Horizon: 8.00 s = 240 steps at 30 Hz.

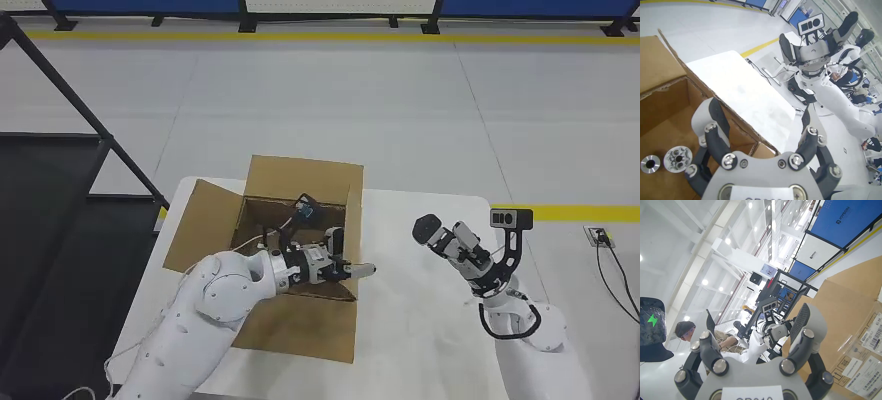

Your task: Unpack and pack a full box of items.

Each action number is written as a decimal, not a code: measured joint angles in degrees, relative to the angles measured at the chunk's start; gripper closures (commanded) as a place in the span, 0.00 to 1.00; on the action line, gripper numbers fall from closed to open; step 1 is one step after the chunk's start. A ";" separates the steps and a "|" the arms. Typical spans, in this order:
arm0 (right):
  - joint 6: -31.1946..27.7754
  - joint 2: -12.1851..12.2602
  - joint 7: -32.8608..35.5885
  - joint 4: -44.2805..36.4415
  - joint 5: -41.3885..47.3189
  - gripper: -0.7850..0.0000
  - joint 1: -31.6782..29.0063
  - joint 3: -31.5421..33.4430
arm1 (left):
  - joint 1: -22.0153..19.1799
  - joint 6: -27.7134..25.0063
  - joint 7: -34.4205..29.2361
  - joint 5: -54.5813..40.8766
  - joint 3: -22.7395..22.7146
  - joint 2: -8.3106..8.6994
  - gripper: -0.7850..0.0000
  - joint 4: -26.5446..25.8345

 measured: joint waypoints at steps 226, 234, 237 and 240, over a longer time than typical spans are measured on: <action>60.52 -8.47 -0.98 -16.32 -99.78 0.00 -14.98 0.87 | 55.52 -4.82 27.12 -10.08 -67.73 4.65 0.00 -27.03; 59.12 -8.44 -3.67 -27.54 -101.30 0.00 -14.66 -1.24 | 55.52 -4.82 27.12 -10.08 -67.73 4.65 0.00 -27.03; 58.11 -8.53 -5.92 -35.48 -105.81 0.00 -13.69 -5.53 | 55.52 -4.82 27.12 -10.08 -67.73 4.65 0.00 -27.03; 54.50 -8.76 -6.44 -40.80 -111.37 0.00 -10.23 -12.85 | 55.52 -4.82 27.12 -10.08 -67.73 4.65 0.00 -27.03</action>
